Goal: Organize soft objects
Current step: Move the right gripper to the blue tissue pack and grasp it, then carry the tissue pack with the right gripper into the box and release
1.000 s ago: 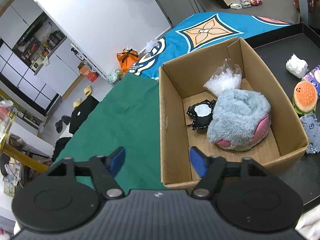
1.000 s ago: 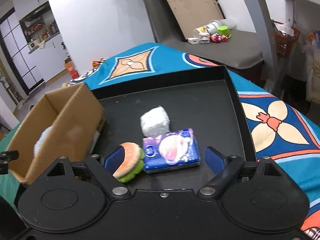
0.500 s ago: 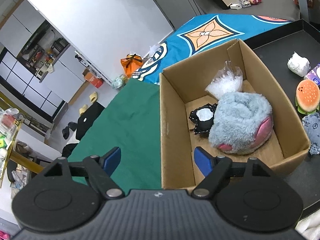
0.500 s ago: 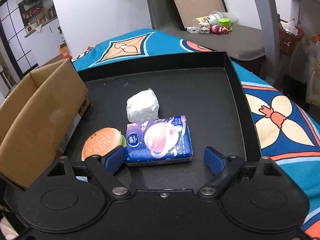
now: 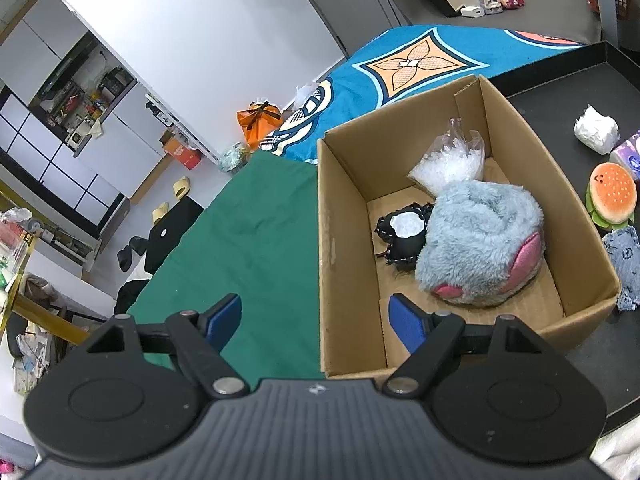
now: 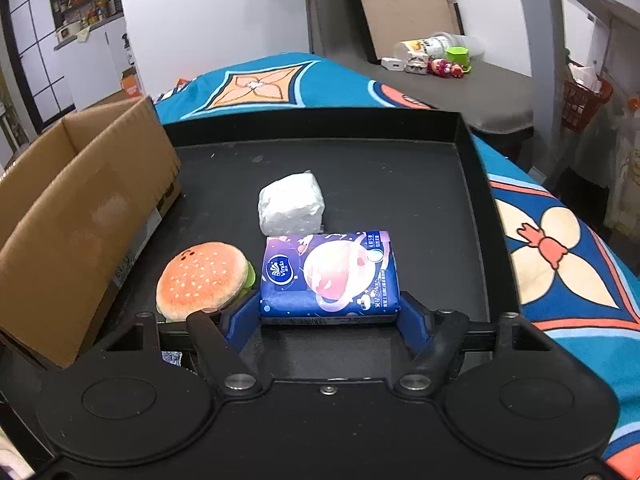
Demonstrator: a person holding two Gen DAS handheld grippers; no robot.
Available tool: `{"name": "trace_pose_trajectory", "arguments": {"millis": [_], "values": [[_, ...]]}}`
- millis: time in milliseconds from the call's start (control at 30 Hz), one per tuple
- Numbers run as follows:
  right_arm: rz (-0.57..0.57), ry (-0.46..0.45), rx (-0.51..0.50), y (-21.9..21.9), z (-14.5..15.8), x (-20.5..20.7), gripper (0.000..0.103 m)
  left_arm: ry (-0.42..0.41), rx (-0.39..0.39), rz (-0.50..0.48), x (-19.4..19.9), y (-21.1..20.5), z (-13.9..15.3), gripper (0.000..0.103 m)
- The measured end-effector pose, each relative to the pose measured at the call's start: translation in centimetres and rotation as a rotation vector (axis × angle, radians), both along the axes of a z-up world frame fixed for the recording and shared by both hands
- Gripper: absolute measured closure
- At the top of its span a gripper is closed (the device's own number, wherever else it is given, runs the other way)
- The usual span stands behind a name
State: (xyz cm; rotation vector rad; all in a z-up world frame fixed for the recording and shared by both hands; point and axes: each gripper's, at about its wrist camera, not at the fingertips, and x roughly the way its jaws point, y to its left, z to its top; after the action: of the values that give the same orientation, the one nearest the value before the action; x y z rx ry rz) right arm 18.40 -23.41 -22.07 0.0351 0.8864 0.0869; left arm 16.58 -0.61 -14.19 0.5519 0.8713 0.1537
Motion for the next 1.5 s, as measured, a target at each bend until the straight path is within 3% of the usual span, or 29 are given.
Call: {"name": "trace_pose_trajectory", "arguments": {"millis": [233,400,1033,1500], "values": [[-0.061,0.017,0.108,-1.4,2.0,-0.7,0.033,-0.012,-0.020,0.010,-0.1,0.2,0.3,0.023],[-0.060,0.004,0.126,-0.6,3.7,-1.2,0.033,-0.015,-0.043,0.025,-0.2,0.6,0.5,0.023],[-0.029,-0.026,0.083,2.3,7.6,-1.5,0.033,-0.018,-0.154,0.041,-0.4,2.3,1.1,0.023],[0.067,-0.073,0.100,7.8,10.3,-0.9,0.033,-0.022,-0.242,0.034,-0.6,3.3,1.3,0.024]]}}
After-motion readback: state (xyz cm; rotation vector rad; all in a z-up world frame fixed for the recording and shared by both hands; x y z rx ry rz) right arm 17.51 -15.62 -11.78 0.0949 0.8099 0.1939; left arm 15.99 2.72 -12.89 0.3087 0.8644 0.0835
